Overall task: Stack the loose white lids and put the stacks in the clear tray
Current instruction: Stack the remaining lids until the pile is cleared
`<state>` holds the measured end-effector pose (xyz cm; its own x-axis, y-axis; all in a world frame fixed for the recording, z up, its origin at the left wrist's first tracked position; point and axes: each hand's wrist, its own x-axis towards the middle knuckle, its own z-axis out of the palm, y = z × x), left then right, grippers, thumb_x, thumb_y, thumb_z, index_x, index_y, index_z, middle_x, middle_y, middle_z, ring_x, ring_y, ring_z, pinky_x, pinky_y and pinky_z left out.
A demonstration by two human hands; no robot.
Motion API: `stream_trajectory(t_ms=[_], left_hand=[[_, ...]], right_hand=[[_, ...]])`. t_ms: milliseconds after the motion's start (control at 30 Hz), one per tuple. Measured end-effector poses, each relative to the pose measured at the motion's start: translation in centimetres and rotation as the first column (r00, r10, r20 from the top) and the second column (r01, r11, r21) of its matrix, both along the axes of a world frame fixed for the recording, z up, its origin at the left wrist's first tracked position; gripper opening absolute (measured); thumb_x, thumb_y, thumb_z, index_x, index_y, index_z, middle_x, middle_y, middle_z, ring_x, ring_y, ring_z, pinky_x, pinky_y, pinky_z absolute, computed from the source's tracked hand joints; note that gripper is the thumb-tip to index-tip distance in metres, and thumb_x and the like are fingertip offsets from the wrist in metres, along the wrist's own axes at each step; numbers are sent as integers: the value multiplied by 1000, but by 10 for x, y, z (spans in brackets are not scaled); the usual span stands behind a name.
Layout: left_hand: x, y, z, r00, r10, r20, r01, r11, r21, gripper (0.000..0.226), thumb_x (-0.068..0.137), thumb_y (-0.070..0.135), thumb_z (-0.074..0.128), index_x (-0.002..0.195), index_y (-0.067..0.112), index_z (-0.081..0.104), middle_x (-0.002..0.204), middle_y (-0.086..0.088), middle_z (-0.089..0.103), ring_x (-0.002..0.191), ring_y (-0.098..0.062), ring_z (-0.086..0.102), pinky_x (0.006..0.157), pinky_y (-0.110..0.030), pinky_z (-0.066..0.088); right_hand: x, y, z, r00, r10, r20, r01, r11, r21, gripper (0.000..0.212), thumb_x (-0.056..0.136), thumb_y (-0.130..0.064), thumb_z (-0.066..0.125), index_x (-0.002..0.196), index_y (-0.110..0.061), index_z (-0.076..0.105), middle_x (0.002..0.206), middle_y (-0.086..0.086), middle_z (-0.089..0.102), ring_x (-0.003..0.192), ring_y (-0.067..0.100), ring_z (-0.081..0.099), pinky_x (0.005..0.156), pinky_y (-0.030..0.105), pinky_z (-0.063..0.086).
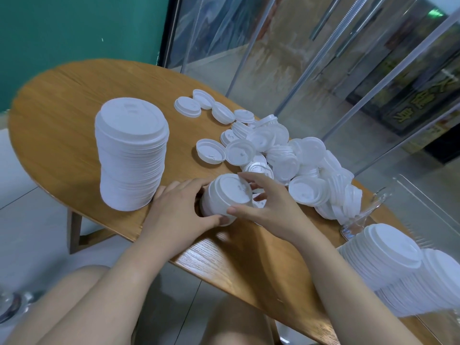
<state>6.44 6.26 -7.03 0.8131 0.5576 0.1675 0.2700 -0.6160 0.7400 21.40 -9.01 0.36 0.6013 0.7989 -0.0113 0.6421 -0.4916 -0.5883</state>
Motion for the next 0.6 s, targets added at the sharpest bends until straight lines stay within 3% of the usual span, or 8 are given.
stream_trajectory(t_ms=[133,267,433,600], left_hand=[[0,0,1,1000,-7,-18,7,1000,6,87,61,89,54,136,46,51,124,24,61,105,-4,43,90,-30,31],[0,0,2,1000,-5,-20,4,1000,-2,89,58,88,46,137,46,51,126,23,61,110,-7,46,92,-30,31],[-3,-1,5,1000,-4,-3,4,1000,-28,86,61,85,64,136,45,52,114,29,55,107,-4,45,89,-26,27],[-3,-1,4,1000,6,-9,-6,1000,-18,87,62,78,76,138,44,49,124,25,58,112,-7,47,91,-27,27]], right_hand=[[-1,3,-4,1000,21,3,-21,1000,-7,88,62,-72,83,139,-37,58,130,-23,61,122,-3,55,101,32,51],[-4,5,-6,999,37,22,-36,999,-36,86,69,-63,87,144,-36,54,134,-24,58,126,-4,52,103,32,50],[-3,-2,-7,999,51,17,-51,999,-9,94,63,-77,77,145,-37,52,134,-26,57,126,-5,51,101,24,47],[8,-23,-3,998,-43,48,40,997,69,72,76,-68,79,136,-35,59,127,-24,61,121,-2,56,96,26,50]])
